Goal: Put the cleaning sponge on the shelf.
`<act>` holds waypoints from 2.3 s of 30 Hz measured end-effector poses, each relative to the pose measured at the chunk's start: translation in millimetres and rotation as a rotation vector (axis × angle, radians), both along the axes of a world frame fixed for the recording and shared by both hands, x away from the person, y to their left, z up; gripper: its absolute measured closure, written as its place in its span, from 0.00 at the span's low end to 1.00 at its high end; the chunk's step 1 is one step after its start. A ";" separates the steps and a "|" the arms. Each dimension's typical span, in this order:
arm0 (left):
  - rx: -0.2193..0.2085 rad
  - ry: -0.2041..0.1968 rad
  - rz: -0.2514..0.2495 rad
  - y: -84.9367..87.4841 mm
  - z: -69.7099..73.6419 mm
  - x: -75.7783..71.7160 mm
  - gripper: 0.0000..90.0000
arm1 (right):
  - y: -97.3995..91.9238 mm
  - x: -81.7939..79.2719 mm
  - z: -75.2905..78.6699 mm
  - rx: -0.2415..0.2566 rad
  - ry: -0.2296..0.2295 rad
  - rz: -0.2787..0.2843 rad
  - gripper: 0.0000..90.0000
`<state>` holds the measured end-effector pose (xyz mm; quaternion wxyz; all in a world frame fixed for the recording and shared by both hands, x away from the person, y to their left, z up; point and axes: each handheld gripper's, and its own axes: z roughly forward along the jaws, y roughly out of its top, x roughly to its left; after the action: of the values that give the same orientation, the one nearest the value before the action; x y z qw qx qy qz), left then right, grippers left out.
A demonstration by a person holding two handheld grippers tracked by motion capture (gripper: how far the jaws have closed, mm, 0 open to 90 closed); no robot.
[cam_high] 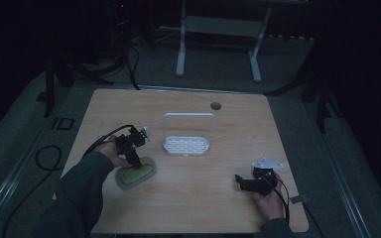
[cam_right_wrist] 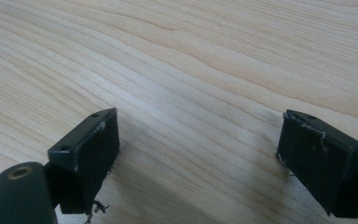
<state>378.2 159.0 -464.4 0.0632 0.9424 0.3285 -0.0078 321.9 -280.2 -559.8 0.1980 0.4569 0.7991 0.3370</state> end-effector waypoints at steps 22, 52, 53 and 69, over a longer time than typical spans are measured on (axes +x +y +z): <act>0.034 0.064 -0.025 -3.6 -10.9 2.5 0.69 | -0.1 0.0 0.0 0.000 0.000 0.001 0.14; 0.044 0.016 -0.075 -7.8 3.3 -0.1 0.80 | 0.0 0.0 0.0 0.000 0.000 0.000 0.14; 0.040 0.010 -0.071 -8.6 5.0 -0.4 0.80 | 0.0 0.0 0.0 0.000 -0.001 0.001 0.14; 0.039 -0.036 -0.114 -22.9 16.8 1.1 0.80 | 0.0 0.0 0.0 0.000 -0.001 0.000 0.14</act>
<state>379.3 136.1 -447.6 0.0503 0.9606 0.2732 0.0121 322.0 -280.2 -559.8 0.1982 0.4566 0.7992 0.3370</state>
